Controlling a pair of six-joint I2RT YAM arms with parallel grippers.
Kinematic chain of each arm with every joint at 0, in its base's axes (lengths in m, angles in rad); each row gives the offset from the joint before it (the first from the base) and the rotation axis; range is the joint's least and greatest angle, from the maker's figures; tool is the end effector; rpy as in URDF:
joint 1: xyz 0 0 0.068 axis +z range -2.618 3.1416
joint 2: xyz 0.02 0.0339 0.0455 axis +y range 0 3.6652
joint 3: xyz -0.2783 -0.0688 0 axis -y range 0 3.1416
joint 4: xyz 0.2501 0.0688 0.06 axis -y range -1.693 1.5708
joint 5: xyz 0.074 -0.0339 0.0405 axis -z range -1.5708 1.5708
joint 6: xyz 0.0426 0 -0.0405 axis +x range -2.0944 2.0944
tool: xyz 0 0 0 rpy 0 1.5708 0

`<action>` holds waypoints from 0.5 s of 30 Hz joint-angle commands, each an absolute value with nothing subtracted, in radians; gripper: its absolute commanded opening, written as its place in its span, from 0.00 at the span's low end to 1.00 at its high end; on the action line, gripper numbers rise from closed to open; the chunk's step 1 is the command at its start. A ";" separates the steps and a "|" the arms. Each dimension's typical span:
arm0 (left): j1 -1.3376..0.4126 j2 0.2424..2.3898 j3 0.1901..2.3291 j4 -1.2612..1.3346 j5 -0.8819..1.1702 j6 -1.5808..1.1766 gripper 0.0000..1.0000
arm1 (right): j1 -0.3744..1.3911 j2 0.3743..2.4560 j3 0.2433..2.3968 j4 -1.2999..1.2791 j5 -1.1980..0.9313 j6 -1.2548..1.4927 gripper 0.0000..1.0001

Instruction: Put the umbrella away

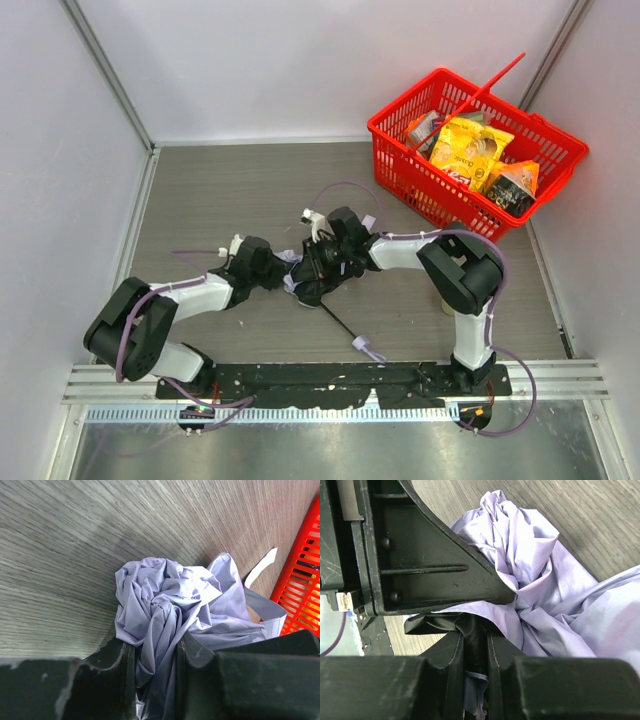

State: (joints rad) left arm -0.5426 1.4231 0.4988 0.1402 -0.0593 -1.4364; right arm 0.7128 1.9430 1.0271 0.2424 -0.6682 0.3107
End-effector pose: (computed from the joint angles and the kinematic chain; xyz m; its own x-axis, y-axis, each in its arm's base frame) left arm 0.2240 -0.1321 0.1430 -0.5562 -0.8198 -0.1363 -0.5351 0.4788 -0.6960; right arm 0.2892 0.2849 0.1439 -0.7182 -0.3036 -0.6261 -0.6933 0.3886 0.6069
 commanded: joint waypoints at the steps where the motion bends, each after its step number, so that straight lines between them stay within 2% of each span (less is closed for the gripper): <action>1: -0.554 1.450 0.436 0.020 -0.083 -1.342 0.00 | 0.739 1.905 1.055 -0.052 -0.427 0.209 0.28; 4: -0.554 1.457 0.442 0.009 -0.069 -1.353 0.00 | 0.788 1.812 1.074 -0.136 -0.237 0.128 0.43; 5: -0.554 1.457 0.442 0.005 -0.063 -1.356 0.00 | 0.829 1.775 1.084 -0.167 -0.192 0.109 0.52; 7: -0.554 1.457 0.442 0.003 -0.052 -1.371 0.00 | 0.908 1.723 1.085 -0.192 -0.036 0.049 0.64; 8: -0.552 1.453 0.445 -0.027 -0.048 -1.373 0.00 | 0.938 1.701 1.077 -0.184 0.086 0.023 0.75; 10: -0.554 1.450 0.460 -0.052 -0.038 -1.370 0.00 | 1.011 1.661 1.071 -0.164 0.217 0.006 0.77; 15: -0.554 1.442 0.454 -0.087 -0.035 -1.405 0.00 | 1.071 1.605 1.009 -0.052 0.331 -0.040 0.77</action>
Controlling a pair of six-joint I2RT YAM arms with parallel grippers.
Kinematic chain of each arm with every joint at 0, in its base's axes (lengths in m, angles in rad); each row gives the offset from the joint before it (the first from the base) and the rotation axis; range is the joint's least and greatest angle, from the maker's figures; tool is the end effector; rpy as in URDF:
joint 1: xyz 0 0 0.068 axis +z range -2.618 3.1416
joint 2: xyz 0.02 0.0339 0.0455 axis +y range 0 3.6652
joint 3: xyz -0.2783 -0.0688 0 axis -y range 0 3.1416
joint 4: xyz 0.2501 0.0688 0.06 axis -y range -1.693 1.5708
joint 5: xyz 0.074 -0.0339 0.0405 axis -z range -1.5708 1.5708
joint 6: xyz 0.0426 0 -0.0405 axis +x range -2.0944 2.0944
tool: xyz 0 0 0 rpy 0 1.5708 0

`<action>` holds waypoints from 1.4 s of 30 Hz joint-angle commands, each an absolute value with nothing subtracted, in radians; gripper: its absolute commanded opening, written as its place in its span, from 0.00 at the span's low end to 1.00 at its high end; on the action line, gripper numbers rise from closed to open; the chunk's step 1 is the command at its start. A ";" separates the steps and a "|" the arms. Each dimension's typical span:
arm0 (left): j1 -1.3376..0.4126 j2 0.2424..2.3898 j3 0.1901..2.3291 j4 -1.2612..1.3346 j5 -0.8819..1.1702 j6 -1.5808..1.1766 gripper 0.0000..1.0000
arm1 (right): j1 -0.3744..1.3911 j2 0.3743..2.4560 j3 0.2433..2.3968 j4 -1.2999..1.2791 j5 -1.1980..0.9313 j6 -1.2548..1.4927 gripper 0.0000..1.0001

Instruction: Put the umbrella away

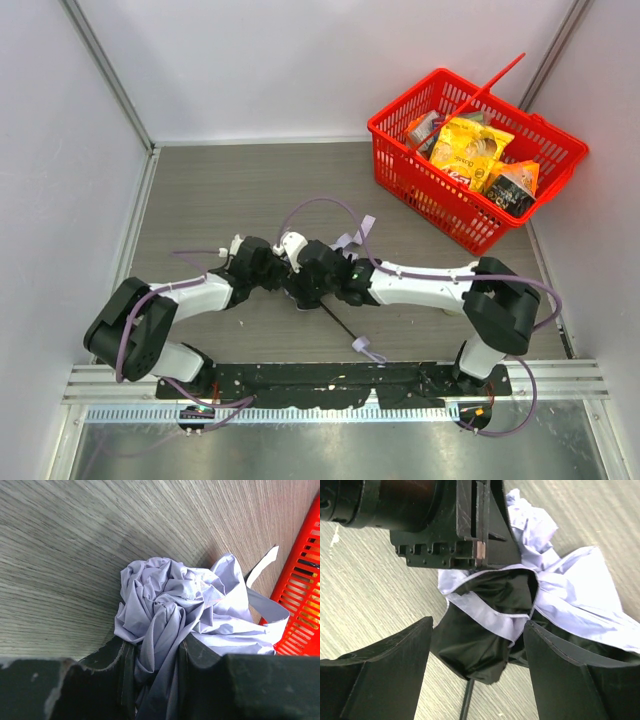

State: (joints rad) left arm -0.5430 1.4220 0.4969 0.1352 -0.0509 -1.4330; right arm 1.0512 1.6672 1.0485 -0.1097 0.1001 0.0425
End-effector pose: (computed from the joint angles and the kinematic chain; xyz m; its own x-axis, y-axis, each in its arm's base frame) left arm 0.2230 -0.1321 0.1423 -0.5643 -0.8149 -0.1325 -0.5357 0.4835 -0.6923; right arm 0.1885 0.3209 0.2169 -0.3654 -0.5536 -0.7484 -0.8119 0.5828 -0.0348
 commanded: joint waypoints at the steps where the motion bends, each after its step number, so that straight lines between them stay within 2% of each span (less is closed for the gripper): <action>1: -0.554 1.443 0.448 -0.071 -0.023 -1.423 0.00 | 1.081 1.603 1.006 -0.040 0.330 -0.041 0.77; 5: -0.554 1.456 0.482 -0.104 -0.020 -1.420 0.00 | 1.100 1.676 1.020 -0.012 0.340 -0.031 0.77; 13: -0.555 1.373 0.417 -0.080 -0.034 -1.494 0.00 | 1.092 1.821 1.052 0.041 0.295 0.047 0.77; 15: -0.555 1.352 0.408 -0.078 -0.038 -1.502 0.00 | 1.077 1.865 1.069 0.023 0.270 0.063 0.71; 17: -0.555 1.333 0.402 -0.077 -0.043 -1.505 0.00 | 1.052 1.891 1.078 0.006 0.250 0.077 0.56; 18: -0.557 1.328 0.397 -0.077 -0.043 -1.506 0.00 | 1.033 1.894 1.077 -0.027 0.208 0.081 0.41; 19: -0.557 1.324 0.394 -0.065 -0.046 -1.506 0.00 | 1.016 1.894 1.068 -0.035 0.134 0.080 0.34; 20: -0.557 1.319 0.390 -0.058 -0.049 -1.508 0.00 | 0.988 1.896 1.063 -0.041 0.074 0.062 0.13; 21: -0.557 1.316 0.385 -0.045 -0.051 -1.506 0.00 | 0.976 1.896 1.052 -0.051 0.016 0.060 0.02; 22: -0.555 1.310 0.384 -0.029 -0.054 -1.493 0.00 | 0.944 1.894 1.046 -0.048 -0.048 0.058 0.01; 23: -0.557 1.301 0.387 -0.017 -0.060 -1.468 0.03 | 0.925 1.896 1.037 -0.051 -0.154 0.054 0.01; 24: -0.561 1.287 0.396 -0.021 -0.081 -1.418 0.15 | 0.889 1.894 1.029 -0.049 -0.196 0.057 0.01; 25: -0.566 1.269 0.409 -0.047 -0.116 -1.381 0.28 | 0.875 1.890 1.017 -0.034 -0.284 0.061 0.01; 26: -0.574 1.253 0.422 -0.087 -0.150 -1.364 0.48 | 0.842 1.891 1.009 -0.026 -0.328 0.058 0.01; 28: -0.575 1.223 0.422 -0.104 -0.190 -1.335 0.63 | 0.804 1.896 1.000 -0.009 -0.444 0.060 0.01; 31: -0.574 1.219 0.425 -0.107 -0.207 -1.309 0.74 | 0.740 1.928 1.014 0.026 -0.644 0.087 0.01; 32: -0.577 1.229 0.429 -0.107 -0.204 -1.301 0.82 | 0.726 1.949 1.019 0.041 -0.678 0.100 0.01; 36: -0.577 1.275 0.436 -0.097 -0.219 -1.281 0.85 | 0.680 2.022 1.052 0.049 -0.863 0.149 0.01; 42: -0.594 1.370 0.439 -0.014 -0.206 -1.290 0.83 | 0.663 2.082 1.068 0.092 -0.937 0.242 0.01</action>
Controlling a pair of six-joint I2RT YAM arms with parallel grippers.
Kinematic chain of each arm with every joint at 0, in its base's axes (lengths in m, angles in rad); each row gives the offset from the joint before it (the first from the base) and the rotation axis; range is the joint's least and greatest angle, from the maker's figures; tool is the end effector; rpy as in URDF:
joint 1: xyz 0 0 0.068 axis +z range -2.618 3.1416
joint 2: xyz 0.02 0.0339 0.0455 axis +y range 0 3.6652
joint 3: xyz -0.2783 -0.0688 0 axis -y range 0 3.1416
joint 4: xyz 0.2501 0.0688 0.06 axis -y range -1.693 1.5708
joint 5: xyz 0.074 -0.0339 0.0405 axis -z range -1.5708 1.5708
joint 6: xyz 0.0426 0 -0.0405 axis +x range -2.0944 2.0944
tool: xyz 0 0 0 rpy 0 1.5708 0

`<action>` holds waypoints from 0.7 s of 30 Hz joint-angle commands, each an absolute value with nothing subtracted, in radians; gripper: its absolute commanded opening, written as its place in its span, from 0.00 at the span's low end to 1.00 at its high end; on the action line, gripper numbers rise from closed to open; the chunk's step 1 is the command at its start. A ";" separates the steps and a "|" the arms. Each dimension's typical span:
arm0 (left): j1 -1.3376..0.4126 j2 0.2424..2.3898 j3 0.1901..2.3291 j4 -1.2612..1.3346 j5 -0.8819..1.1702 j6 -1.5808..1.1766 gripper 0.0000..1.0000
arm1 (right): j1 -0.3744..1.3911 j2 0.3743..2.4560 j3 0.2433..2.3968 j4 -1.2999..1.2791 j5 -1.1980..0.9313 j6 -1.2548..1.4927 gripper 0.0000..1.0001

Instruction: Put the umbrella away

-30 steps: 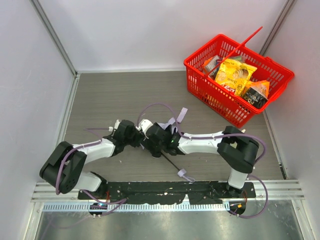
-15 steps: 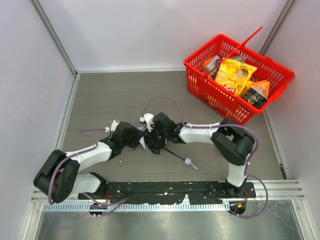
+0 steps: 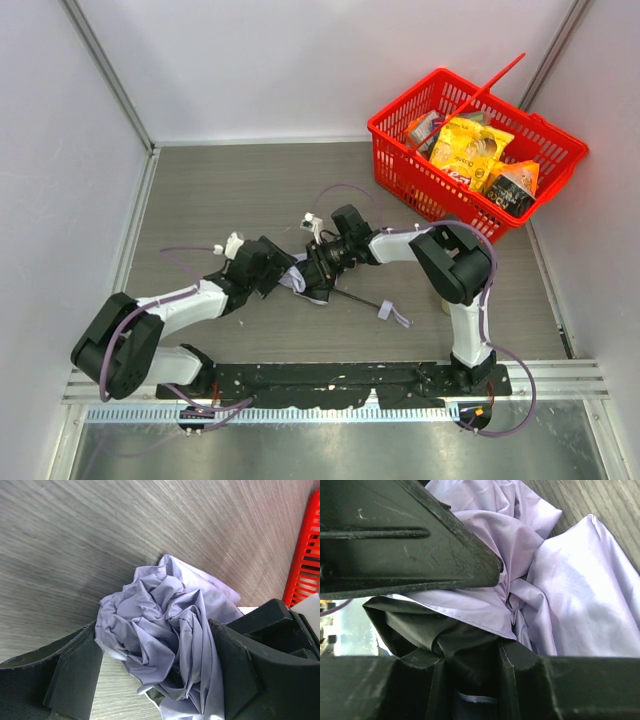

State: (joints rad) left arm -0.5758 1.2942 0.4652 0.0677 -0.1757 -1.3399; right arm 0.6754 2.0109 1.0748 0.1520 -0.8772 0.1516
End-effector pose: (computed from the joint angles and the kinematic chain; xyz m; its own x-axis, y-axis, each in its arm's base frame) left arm 0.2063 -0.1251 0.1574 -0.5510 -0.7850 -0.2831 -0.4649 0.5704 -0.6771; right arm 0.2970 0.2799 0.1280 -0.6694 -0.4125 -0.6179 -0.7319 0.2234 0.6437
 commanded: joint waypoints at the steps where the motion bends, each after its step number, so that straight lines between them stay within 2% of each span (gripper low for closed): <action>1: -0.600 1.380 0.433 -0.006 -0.209 -1.302 0.82 | 0.663 2.089 1.068 0.097 -0.942 0.250 0.01; 2: -0.604 1.385 0.419 0.036 -0.212 -1.310 0.78 | 0.663 2.095 1.066 0.116 -0.968 0.274 0.01; 4: -0.612 1.400 0.382 0.104 -0.221 -1.339 0.63 | 0.663 2.105 1.052 0.197 -1.015 0.351 0.01; 6: -0.611 1.419 0.356 0.156 -0.219 -1.358 0.42 | 0.660 2.105 1.058 0.204 -1.032 0.364 0.01; 8: -0.611 1.428 0.359 0.166 -0.218 -1.352 0.10 | 0.660 2.097 1.072 0.161 -1.019 0.345 0.01; 10: -0.609 1.421 0.380 0.140 -0.216 -1.330 0.00 | 0.663 2.076 1.074 0.114 -0.970 0.328 0.03; 11: -0.612 1.408 0.390 0.121 -0.222 -1.321 0.00 | 0.664 2.057 1.075 0.089 -0.939 0.318 0.07; 12: -0.612 1.396 0.394 0.103 -0.225 -1.306 0.00 | 0.669 2.042 1.086 0.007 -0.861 0.284 0.17; 13: -0.611 1.373 0.397 0.091 -0.233 -1.290 0.00 | 0.672 2.010 1.088 -0.045 -0.792 0.270 0.23; 14: -0.611 1.352 0.400 0.072 -0.241 -1.275 0.00 | 0.673 1.985 1.085 -0.107 -0.757 0.264 0.34; 15: -0.612 1.332 0.402 0.046 -0.247 -1.257 0.00 | 0.673 1.930 1.078 -0.148 -0.705 0.270 0.40; 16: -0.611 1.301 0.399 0.007 -0.255 -1.247 0.00 | 0.673 1.901 1.060 -0.162 -0.681 0.293 0.68; 18: -0.611 1.238 0.379 -0.029 -0.261 -1.236 0.00 | 0.672 1.775 1.004 -0.186 -0.582 0.366 0.75; 21: -0.609 1.135 0.310 -0.008 -0.258 -1.246 0.00 | 0.672 1.549 0.904 -0.154 -0.383 0.481 0.76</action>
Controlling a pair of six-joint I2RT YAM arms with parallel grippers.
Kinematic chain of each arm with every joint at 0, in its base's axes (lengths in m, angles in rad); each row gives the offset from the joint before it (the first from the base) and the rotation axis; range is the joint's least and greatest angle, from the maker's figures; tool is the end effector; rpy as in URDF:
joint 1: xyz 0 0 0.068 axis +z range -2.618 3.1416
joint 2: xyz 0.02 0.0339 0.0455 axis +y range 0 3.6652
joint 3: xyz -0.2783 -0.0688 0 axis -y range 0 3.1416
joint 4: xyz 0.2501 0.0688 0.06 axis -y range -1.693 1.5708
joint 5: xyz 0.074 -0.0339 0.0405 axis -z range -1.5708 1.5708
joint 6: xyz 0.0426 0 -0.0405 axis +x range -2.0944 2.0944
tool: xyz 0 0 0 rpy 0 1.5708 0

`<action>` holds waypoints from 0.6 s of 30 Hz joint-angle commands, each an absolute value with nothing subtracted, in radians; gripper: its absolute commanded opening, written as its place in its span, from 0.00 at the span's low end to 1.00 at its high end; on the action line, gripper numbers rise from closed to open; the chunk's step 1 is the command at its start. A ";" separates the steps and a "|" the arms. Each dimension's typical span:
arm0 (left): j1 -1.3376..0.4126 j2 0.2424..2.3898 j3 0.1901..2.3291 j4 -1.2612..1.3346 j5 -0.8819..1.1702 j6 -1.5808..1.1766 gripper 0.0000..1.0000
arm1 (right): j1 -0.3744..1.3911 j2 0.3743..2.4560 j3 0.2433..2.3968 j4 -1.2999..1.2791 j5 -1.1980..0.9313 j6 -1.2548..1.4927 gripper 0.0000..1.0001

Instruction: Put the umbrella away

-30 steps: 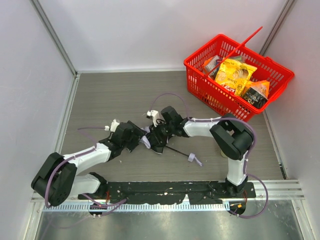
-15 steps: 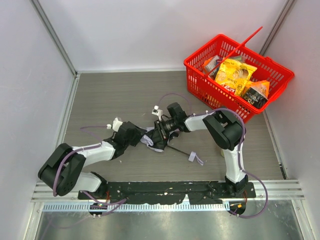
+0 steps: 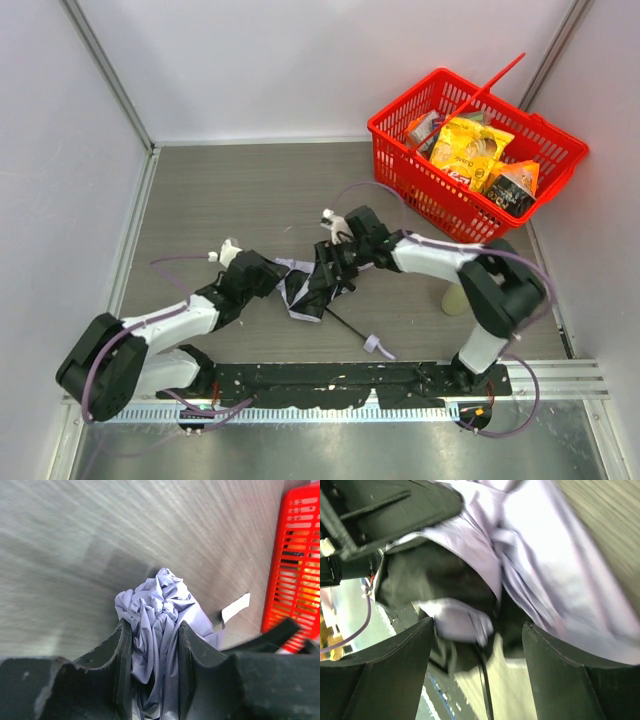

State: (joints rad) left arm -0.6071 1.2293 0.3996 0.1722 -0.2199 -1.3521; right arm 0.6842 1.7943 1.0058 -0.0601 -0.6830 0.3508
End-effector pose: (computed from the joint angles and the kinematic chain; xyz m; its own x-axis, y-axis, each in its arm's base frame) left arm 0.1953 -0.1244 0.1611 -0.5140 -0.8029 -0.3019 -0.4000 0.5356 -0.7437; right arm 0.2707 0.2555 0.1695 -0.8256 -0.3294 -0.4580 -0.5642 0.4798 0.6719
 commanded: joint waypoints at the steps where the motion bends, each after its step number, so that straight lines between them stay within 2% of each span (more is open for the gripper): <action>1: -0.611 1.108 0.295 -0.009 -0.259 -1.252 0.00 | 0.670 1.504 0.858 -0.152 -0.336 0.518 0.76; 4: -0.611 1.052 0.273 -0.006 -0.242 -1.253 0.00 | 0.664 1.326 0.758 -0.150 -0.137 0.615 0.80; 8: -0.611 1.000 0.273 -0.012 -0.236 -1.241 0.00 | 0.621 1.236 0.637 -0.085 -0.104 0.902 0.83; 13: -0.611 0.994 0.258 0.032 -0.219 -1.259 0.00 | 0.621 1.353 0.522 0.217 -0.210 1.142 0.77; 18: -0.609 1.006 0.233 0.093 -0.177 -1.273 0.00 | 0.618 1.481 0.443 0.512 -0.175 1.158 0.68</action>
State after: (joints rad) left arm -0.6067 0.9947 0.2718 0.0875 -0.2081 -1.3178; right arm 0.6189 1.4155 0.4812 0.1997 -0.2169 1.0622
